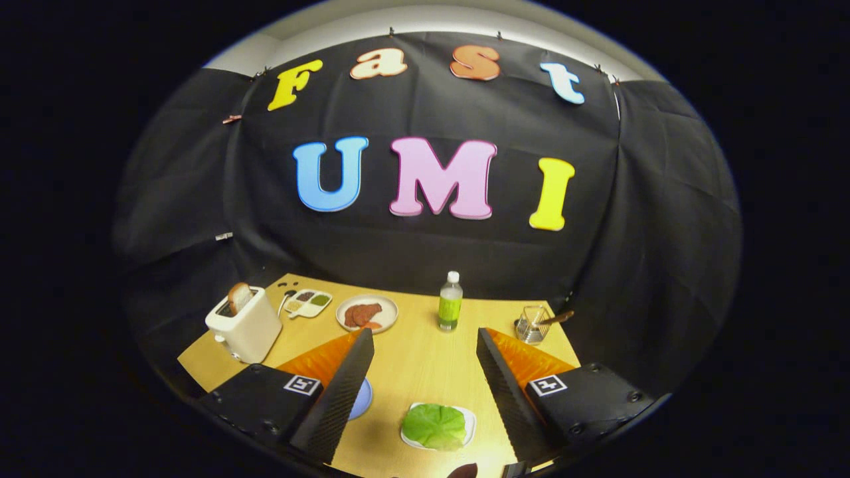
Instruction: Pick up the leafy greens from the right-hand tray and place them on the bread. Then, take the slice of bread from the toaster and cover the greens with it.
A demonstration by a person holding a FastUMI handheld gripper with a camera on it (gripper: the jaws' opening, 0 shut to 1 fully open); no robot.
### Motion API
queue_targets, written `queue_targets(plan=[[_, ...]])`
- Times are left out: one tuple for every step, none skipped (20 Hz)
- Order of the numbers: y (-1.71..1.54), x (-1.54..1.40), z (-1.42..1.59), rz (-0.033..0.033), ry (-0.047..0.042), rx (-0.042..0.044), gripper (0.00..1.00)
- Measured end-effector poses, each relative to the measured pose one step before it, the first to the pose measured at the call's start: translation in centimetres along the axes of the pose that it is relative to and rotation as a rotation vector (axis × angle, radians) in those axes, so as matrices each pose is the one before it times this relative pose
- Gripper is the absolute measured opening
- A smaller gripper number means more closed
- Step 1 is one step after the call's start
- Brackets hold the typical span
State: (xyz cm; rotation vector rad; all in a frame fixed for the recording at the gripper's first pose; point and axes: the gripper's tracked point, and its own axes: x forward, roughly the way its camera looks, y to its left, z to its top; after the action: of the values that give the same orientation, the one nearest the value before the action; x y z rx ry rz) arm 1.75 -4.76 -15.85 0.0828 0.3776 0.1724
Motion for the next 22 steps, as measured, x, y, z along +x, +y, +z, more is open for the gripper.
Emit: queue_targets(plan=[[-0.595, 0.466, -1.613, 0.0001, 0.03133, 0.00253, 0.97], [-0.537, 0.518, -1.704, 0.00199, 0.03386, -0.00388, 0.96], [-0.315, 0.626, -1.85, 0.00775, 0.03229, -0.01143, 0.96], [-0.234, 0.649, -1.771, 0.00826, 0.03496, -0.01826, 0.96], [-0.142, 0.665, -1.632, 0.01331, 0.03142, -0.02029, 0.96], [-0.008, 0.742, -1.485, 0.01322, 0.03107, -0.01985, 0.96], [-0.053, 1.008, -1.449, 0.01609, 0.02991, -0.01702, 0.96], [0.142, 1.058, -1.635, 0.0204, 0.03474, -0.01624, 0.96], [0.053, 0.817, -1.162, 0.01604, 0.02784, -0.00852, 0.95], [0.132, 0.889, -1.135, 0.02072, 0.03106, -0.00565, 0.94], [0.236, 0.925, -1.122, 0.02393, 0.02817, -0.00337, 0.92], [0.186, 0.94, -1.102, 0.01897, 0.03074, -0.00177, 0.92], [0.03, 0.816, -0.985, 0.01748, 0.02891, 0.00004, 0.9], [0.006, 0.887, -0.91, 0.01422, 0.02636, -0.00133, 0.9], [-0.137, 0.825, -0.732, 0.01013, 0.02555, -0.00363, 0.89], [-0.051, 0.849, -0.701, 0.01127, 0.02296, -0.00528, 0.89], [-0.083, 0.637, -0.657, 0.00861, 0.02165, -0.00641, 0.89], [-0.001, 0.559, -0.388, 0.01174, 0.01604, -0.00601, 0.89], [0.089, 0.599, -0.274, 0.00908, 0.01421, -0.00681, 0.89], [0.039, 0.589, -0.334, 0.00928, 0.01817, -0.00654, 0.88], [0.171, 0.397, -0.216, 0.01124, 0.01257, -0.00513, 0.88], [0.124, 0.492, -0.106, 0.00748, 0.01142, -0.00839, 0.88]])
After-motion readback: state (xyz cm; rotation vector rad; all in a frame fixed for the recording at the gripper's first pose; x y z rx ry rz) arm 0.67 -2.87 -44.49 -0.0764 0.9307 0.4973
